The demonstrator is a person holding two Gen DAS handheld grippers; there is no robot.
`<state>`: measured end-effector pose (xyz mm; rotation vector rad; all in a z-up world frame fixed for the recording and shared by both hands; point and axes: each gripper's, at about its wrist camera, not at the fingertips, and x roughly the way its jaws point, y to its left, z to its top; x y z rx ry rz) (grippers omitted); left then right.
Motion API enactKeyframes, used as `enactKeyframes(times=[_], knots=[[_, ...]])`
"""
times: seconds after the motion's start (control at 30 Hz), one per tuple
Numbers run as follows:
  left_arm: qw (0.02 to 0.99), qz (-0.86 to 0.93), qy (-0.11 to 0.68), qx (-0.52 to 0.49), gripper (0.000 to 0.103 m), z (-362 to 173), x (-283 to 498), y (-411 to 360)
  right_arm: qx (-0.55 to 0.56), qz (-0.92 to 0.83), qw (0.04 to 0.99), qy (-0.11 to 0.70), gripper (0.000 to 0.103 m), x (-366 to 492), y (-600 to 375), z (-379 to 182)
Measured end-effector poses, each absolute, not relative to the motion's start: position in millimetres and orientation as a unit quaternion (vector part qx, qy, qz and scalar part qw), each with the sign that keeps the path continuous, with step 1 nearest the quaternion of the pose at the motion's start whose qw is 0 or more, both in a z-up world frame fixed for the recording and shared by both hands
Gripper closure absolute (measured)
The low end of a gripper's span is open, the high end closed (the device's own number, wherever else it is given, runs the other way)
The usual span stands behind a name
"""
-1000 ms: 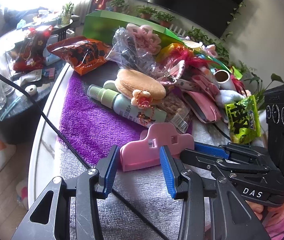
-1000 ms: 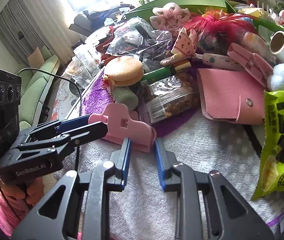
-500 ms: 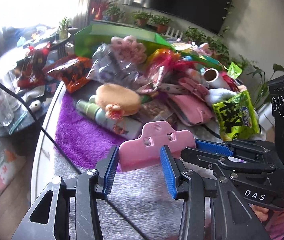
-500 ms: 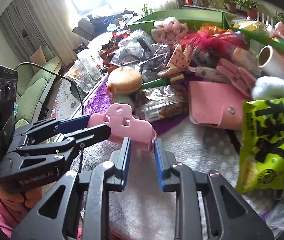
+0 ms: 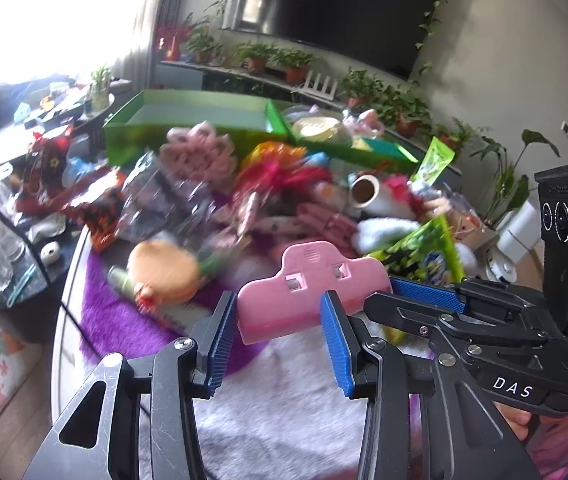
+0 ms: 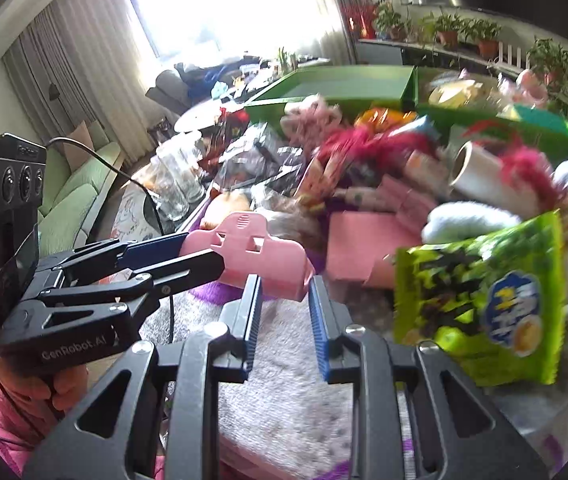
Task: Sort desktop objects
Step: 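Lift the pink plastic clip up off the blanket with the right gripper, then carry the pink clip with the right gripper toward the green box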
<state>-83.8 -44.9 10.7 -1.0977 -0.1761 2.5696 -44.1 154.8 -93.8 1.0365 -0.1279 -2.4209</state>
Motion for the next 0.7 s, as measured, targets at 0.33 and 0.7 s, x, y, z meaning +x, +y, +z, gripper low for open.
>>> enactKeyframes(times=[0.33, 0.7], knots=[[0.200, 0.908, -0.035, -0.366, 0.061, 34.3, -111.4, 0.4, 0.350, -0.909, 0.220, -0.054, 0.077, -54.2, 196.6, -73.8], [0.229, 0.904, -0.019, -0.361, 0.061, 48.1, -141.5, 39.7, 0.335, -0.921, 0.188, -0.068, 0.077, -75.3, 237.5, -62.0]])
